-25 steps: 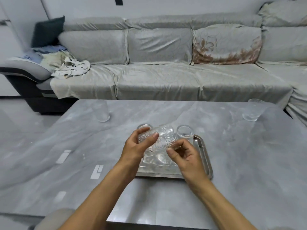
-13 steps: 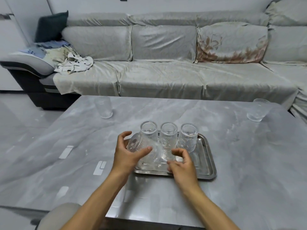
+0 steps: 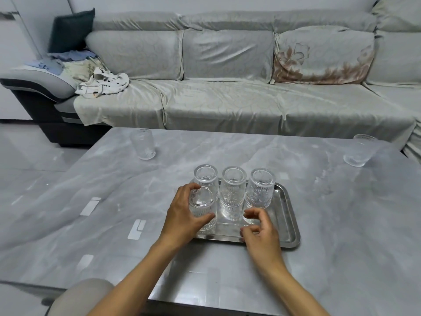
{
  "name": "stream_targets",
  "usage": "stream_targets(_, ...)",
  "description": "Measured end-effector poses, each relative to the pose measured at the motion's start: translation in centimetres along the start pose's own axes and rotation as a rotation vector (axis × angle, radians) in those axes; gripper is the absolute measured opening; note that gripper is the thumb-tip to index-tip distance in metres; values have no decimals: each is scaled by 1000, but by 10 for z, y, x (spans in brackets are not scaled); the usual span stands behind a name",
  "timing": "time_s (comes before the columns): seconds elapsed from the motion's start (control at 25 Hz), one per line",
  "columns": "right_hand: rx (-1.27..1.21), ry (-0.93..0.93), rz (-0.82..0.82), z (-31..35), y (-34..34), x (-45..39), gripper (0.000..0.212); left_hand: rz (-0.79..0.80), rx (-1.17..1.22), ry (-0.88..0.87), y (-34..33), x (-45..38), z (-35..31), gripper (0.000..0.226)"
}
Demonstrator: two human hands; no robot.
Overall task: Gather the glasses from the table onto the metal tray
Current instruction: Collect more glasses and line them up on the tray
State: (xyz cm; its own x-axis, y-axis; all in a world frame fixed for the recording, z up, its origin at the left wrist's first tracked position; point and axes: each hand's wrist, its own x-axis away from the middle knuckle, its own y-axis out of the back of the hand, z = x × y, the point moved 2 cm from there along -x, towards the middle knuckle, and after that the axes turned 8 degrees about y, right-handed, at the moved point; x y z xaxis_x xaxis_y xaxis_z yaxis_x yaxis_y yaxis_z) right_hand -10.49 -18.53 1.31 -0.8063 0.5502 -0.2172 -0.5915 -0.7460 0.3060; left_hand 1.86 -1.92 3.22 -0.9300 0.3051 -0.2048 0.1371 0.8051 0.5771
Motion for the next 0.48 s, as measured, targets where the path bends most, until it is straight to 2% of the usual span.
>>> stream_targets(0.24,83,36,59,1,-3,-2,34,10,11,13,2,1,0,81)
stream_targets(0.4,87,23,76,0,-2,-1,35,60,59,89,7,7,-1,92)
stream_targets(0.48,69,22,78,2,1,-4,35,21,87,87,12,10,-8,87)
